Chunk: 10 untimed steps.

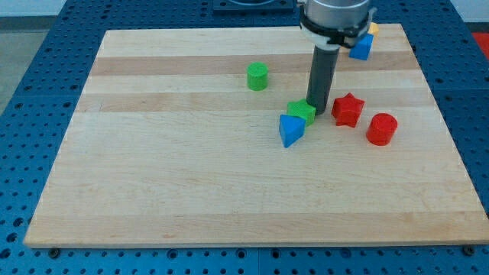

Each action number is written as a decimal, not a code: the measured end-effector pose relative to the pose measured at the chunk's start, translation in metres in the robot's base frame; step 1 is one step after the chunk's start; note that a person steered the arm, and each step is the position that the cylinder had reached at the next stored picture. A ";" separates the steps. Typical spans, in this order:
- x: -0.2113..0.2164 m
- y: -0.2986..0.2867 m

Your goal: Move the blue triangle below the yellow heart

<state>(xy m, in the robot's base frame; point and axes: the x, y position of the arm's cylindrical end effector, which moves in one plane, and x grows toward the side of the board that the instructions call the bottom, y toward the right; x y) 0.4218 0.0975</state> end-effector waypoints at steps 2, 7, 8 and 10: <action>0.070 0.000; 0.060 -0.070; 0.044 -0.083; 0.034 -0.123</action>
<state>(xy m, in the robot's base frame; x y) 0.4555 -0.0252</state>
